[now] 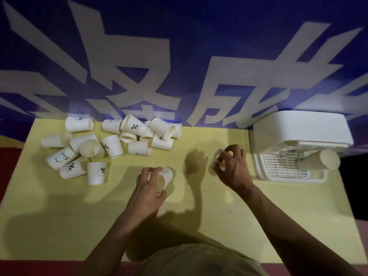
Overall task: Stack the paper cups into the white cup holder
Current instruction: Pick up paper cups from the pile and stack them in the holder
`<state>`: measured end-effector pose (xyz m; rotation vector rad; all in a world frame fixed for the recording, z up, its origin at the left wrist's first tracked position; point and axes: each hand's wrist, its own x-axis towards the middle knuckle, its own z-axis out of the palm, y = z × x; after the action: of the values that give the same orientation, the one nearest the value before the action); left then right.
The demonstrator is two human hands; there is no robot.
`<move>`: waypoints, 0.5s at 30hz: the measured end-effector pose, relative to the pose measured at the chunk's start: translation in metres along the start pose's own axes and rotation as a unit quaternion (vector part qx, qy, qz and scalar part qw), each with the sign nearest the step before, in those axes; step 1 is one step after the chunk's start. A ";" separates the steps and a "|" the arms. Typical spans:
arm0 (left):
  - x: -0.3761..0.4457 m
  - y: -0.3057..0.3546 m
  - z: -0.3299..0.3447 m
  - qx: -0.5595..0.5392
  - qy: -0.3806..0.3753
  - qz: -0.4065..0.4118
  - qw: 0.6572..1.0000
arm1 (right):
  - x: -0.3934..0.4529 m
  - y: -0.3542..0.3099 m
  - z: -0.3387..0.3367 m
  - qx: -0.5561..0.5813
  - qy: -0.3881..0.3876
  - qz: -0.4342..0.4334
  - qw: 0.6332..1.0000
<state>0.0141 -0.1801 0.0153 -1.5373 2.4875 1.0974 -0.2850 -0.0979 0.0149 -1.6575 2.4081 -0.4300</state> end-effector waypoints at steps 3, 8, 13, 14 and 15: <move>0.008 0.040 0.007 0.018 -0.002 0.037 0.999 | -0.031 0.023 -0.024 0.061 -0.010 0.006 0.998; 0.018 0.129 0.027 0.016 0.004 0.115 0.993 | -0.071 0.081 -0.059 0.113 -0.026 0.030 0.993; 0.026 0.222 0.056 0.005 0.005 0.171 0.985 | -0.100 0.134 -0.096 0.112 -0.015 0.063 0.992; 0.027 0.241 0.065 0.007 0.009 0.184 0.983 | -0.105 0.147 -0.103 0.102 -0.014 0.070 0.992; 0.029 0.258 0.074 0.010 0.015 0.197 0.980 | -0.110 0.160 -0.111 0.095 -0.014 0.075 0.993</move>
<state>-0.2299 -0.0915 0.0914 -1.0853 2.8934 1.0878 -0.4211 0.0726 0.0634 -1.3834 2.3679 -0.5842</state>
